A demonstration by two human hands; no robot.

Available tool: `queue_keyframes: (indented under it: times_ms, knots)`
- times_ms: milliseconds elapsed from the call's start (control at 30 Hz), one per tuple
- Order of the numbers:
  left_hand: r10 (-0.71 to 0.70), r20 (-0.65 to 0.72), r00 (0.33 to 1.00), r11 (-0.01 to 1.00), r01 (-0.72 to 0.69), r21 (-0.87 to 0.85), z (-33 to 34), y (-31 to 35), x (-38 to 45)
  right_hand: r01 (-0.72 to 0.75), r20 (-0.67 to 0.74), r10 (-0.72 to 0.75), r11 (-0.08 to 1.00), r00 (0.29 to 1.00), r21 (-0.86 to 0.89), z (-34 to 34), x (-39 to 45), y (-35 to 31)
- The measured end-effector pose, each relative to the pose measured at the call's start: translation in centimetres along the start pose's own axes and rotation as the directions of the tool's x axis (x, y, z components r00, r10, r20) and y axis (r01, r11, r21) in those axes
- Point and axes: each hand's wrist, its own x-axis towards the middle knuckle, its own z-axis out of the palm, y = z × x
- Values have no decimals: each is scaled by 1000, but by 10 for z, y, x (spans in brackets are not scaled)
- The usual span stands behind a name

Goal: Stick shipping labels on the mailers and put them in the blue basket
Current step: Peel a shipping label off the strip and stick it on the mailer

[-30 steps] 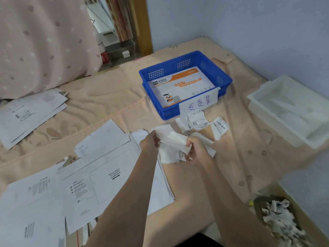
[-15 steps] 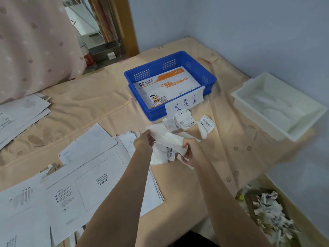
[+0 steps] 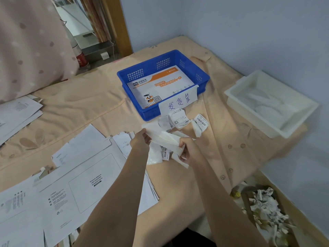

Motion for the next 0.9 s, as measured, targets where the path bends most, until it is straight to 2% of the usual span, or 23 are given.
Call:
queue_keyframes:
  times_ms: [300,633,767,833,900]
  knots:
    - [9,-7,1000,1000,-9,4,6,-7,0,-30,-40,31,999,999,24,-12,6,2]
    - [42,-6,999,999,-42,-26,14,-3,-5,-26,-10,26,999,1000,33,-17,4,-3]
    - [89,-80,993,994,-93,-56,8,16,-3,-47,-38,50,996,998,76,-36,4,-11]
    - [151,-94,984,988,-151,12,1,27,0,-48,-95,55,995,994,83,-51,6,-18]
    - [186,-44,982,973,-178,145,0,27,-1,-22,-118,34,994,992,108,-61,9,-19]
